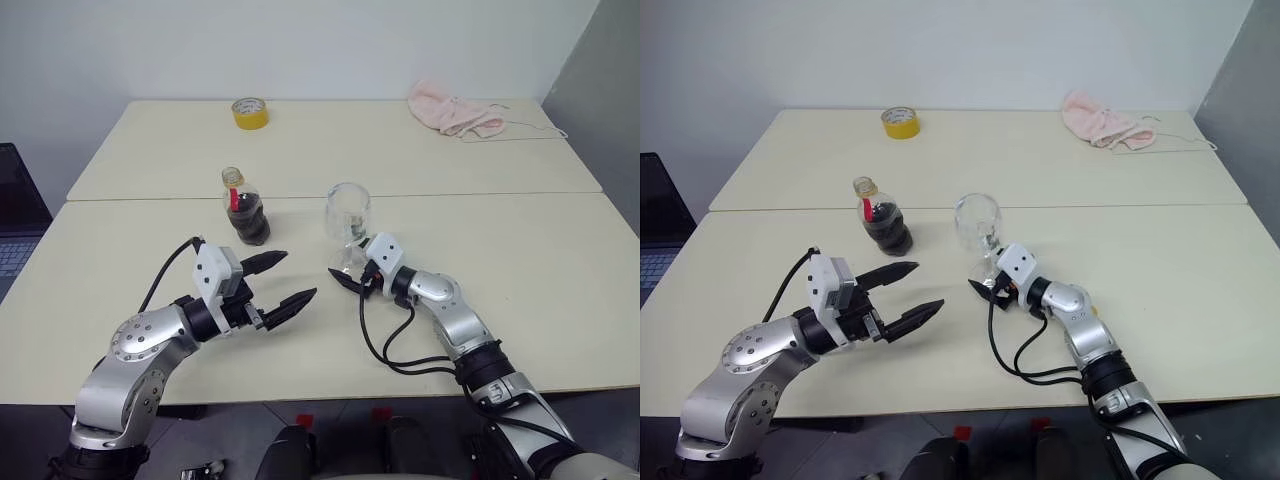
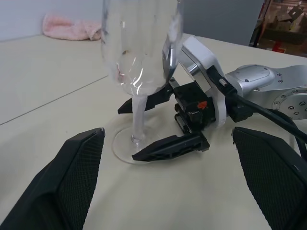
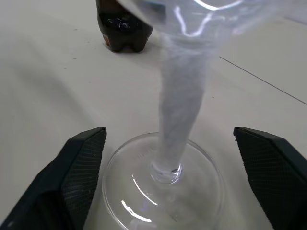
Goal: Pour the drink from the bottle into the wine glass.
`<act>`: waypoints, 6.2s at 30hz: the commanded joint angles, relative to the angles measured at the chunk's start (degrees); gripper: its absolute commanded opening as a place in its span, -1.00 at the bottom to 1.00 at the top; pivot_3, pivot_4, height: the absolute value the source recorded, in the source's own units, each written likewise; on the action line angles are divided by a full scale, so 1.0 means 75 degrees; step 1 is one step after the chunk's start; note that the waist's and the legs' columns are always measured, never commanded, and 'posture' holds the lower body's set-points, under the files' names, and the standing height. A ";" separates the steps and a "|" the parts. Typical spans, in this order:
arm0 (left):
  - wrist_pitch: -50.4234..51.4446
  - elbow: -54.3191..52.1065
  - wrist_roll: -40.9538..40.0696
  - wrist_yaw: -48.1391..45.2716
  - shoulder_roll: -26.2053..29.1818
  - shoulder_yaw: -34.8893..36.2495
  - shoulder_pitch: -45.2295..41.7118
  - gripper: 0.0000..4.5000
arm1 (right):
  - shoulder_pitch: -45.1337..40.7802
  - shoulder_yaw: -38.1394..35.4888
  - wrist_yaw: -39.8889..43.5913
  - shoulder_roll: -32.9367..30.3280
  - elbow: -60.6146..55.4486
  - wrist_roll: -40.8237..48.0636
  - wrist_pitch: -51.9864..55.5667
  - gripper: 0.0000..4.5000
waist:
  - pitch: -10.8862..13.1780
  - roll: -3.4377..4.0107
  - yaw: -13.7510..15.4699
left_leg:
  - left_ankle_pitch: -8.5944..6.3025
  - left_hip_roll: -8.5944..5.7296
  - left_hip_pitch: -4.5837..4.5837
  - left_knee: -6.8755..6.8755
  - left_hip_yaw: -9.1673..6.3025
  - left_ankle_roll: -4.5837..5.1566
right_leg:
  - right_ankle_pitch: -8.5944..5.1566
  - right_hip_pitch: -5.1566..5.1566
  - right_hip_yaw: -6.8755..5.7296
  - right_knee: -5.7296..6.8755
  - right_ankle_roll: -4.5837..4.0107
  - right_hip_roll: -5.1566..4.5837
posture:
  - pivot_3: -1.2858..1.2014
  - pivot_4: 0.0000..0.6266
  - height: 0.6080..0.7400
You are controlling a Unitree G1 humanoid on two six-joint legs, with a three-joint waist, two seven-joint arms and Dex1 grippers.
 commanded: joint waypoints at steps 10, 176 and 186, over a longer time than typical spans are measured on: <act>-0.0183 -0.0090 0.0046 0.0027 0.0048 0.0062 -0.0045 1.00 | 0.0082 -0.0199 -0.0038 -0.0062 -0.0689 0.0099 0.0150 0.99 | 0.0000 0.0000 0.0001 | 0.0000 0.0000 -0.0001 0.0000 -0.0001 0.0000 | 0.0000 0.0000 0.0000 0.0000 0.0000 0.0000 | 0.03 -0.52 1.00; -0.9278 1.0100 0.6910 0.3161 -0.0374 -0.2349 -0.7861 -0.62 | -0.0121 -0.1364 -0.1812 -0.2877 -0.8160 0.3993 0.7065 1.00 | 0.0005 -0.0015 0.0060 | -0.0001 -0.0030 -0.0080 0.0028 -0.0009 0.0006 | 0.0001 -0.0084 -0.0016 0.0054 0.0004 -0.0011 | 0.03 -0.52 1.00; -0.9665 1.0270 0.7592 0.3698 -0.0064 -0.2645 -0.8007 -0.65 | -0.0163 -0.1316 -0.1764 -0.2730 -0.8185 0.3896 0.7133 1.00 | 0.0005 -0.0015 0.0016 | -0.0001 -0.0034 -0.0086 0.0029 -0.0008 0.0006 | 0.0001 -0.0099 -0.0016 0.0074 0.0004 -0.0011 | 0.03 -0.52 1.00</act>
